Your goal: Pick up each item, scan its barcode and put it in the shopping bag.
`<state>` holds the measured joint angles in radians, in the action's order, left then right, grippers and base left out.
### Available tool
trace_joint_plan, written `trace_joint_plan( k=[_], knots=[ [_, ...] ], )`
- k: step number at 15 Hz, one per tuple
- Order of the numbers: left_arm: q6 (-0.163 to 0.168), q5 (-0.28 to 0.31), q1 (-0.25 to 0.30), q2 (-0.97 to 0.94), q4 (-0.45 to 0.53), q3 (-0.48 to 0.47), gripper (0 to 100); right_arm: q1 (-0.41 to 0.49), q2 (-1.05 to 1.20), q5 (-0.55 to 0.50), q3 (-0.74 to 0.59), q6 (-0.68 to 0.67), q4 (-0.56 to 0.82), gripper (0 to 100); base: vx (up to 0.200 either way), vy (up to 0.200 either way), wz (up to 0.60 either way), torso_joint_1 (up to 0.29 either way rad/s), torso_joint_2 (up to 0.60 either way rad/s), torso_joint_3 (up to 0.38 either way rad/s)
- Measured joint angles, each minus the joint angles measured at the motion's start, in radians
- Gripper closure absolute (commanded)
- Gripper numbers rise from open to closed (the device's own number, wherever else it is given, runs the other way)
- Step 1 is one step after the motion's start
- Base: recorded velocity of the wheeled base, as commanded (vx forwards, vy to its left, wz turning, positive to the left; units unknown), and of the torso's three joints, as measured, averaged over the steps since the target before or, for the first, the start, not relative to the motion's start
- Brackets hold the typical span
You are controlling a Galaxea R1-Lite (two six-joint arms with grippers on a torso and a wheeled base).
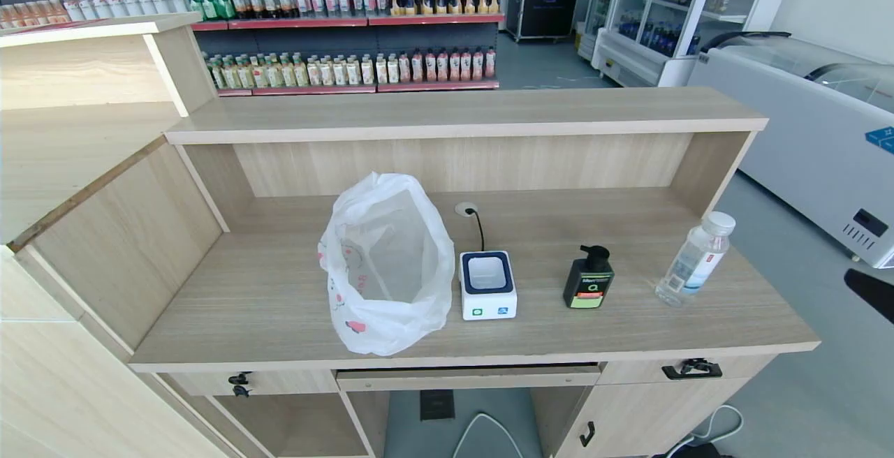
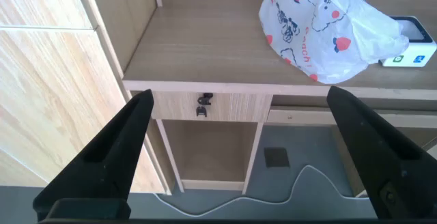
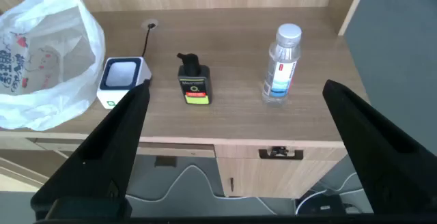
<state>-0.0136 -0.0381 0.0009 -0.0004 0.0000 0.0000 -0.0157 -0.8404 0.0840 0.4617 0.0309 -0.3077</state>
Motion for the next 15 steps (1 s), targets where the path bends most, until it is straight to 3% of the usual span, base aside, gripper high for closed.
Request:
trace_joint_plan(
  k=[7, 15],
  knots=[
    [0.0, 0.0, 0.001, 0.0, 0.0, 0.0, 0, 0.05, -0.556, 0.077, 0.103, 0.115, -0.327, 0, 0.0, 0.0, 0.0, 0.0, 0.0, 0.0],
    [0.0, 0.0, 0.0, 0.0, 0.0, 0.0, 0, 0.079, -0.84, 0.134, 0.119, 0.164, -0.441, 0, 0.0, 0.0, 0.0, 0.0, 0.0, 0.0]
  ],
)
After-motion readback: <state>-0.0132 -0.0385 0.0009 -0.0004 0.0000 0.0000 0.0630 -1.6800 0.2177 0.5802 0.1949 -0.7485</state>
